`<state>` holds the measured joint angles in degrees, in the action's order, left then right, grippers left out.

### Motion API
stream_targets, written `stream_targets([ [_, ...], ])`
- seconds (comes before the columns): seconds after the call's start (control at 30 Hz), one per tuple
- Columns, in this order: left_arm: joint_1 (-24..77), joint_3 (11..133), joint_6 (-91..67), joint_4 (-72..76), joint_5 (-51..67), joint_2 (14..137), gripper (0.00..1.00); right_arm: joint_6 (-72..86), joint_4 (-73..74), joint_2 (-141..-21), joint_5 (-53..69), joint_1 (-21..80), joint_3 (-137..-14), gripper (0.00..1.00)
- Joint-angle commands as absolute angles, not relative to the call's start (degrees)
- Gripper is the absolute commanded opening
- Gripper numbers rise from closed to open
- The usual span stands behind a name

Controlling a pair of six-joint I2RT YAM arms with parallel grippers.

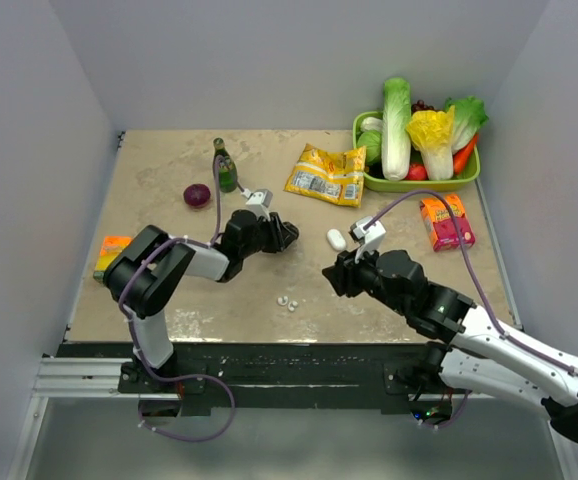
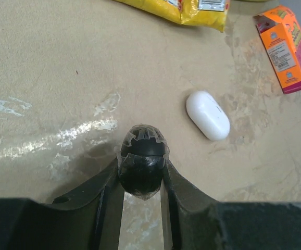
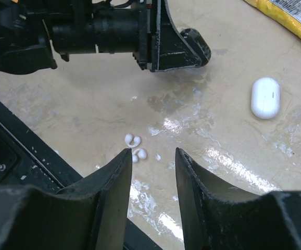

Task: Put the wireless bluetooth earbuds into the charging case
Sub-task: Place the charging case at the center of the board.

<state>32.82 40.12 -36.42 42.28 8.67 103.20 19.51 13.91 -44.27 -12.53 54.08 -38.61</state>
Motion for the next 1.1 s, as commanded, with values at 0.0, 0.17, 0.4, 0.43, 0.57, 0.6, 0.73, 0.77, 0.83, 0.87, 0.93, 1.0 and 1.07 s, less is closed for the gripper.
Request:
stream_targets([
  [0.0, 31.29, 45.96, -37.18, 41.14, 12.13, 107.13, 0.01, 20.92, 12.13, -45.09, -13.54, 54.14, -38.58, 0.42],
  [0.17, 31.11, 47.55, -36.56, 36.31, 11.34, 108.90, 0.36, 21.09, 12.13, -45.97, -13.36, 54.14, -38.67, 0.43],
  [0.4, 31.03, 46.41, -36.21, 31.47, 8.88, 108.46, 0.52, 21.09, 12.30, -46.76, -13.18, 54.14, -38.67, 0.44],
  [0.43, 31.03, 46.49, -36.12, 29.29, 7.75, 108.46, 0.53, 20.92, 12.39, -46.93, -13.18, 54.14, -38.76, 0.44],
  [0.57, 31.03, 45.01, -36.30, 26.63, 5.10, 105.31, 0.56, 20.92, 12.57, -46.85, -13.27, 54.14, -38.85, 0.44],
  [0.6, 30.94, 43.96, -36.30, 26.20, 4.40, 104.34, 0.56, 21.00, 12.57, -46.67, -13.18, 54.14, -38.76, 0.44],
  [0.73, 30.59, 42.10, -35.77, 21.72, 0.63, 98.10, 0.57, 20.92, 12.39, -46.67, -13.62, 54.05, -38.41, 0.44],
  [0.77, 30.67, 41.58, -35.77, 20.84, 0.09, 95.30, 0.57, 21.00, 12.48, -46.84, -13.88, 54.14, -38.32, 0.44],
  [0.83, 30.67, 39.82, -36.29, 18.81, -3.58, 92.21, 0.58, 21.36, 12.31, -47.11, -15.55, 54.14, -38.06, 0.45],
  [0.87, 30.67, 39.12, -36.91, 18.11, -4.82, 89.24, 0.59, 22.31, 12.30, -47.46, -16.77, 54.14, -37.88, 0.45],
  [0.93, 30.67, 37.19, -39.45, 16.09, -8.06, 86.50, 0.69, 24.94, 11.69, -47.99, -22.29, 54.14, -37.10, 0.45],
  [1.0, 30.59, 34.20, -41.30, 16.86, -9.14, 82.45, 1.00, 26.01, 10.21, -48.69, -24.77, 54.14, -36.39, 0.45],
  [1.07, 30.67, 29.30, -44.37, 20.02, -8.79, 78.25, 1.00, 27.41, 8.80, -48.95, -26.63, 54.14, -35.16, 0.45],
])
